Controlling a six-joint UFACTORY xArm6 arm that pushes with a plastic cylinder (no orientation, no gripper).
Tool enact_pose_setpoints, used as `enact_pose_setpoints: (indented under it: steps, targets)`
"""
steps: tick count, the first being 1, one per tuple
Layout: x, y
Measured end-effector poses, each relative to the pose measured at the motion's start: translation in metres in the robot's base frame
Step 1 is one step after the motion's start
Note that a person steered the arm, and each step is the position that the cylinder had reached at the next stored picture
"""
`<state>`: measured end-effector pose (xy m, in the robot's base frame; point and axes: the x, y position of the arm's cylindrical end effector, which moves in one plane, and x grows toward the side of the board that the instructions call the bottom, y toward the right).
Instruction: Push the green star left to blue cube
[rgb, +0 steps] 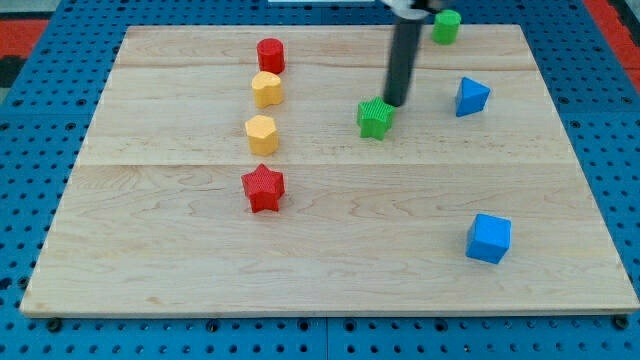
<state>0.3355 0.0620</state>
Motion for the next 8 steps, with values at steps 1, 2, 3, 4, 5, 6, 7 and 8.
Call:
enact_pose_setpoints:
  steps: [1, 2, 3, 4, 5, 6, 7, 8]
  targets:
    - [0.039, -0.013]
    - [0.092, -0.009]
    - [0.147, -0.009]
    - [0.119, -0.003]
    - [0.129, 0.047]
    - [0.171, 0.010]
    - [0.186, -0.011]
    - [0.190, -0.026]
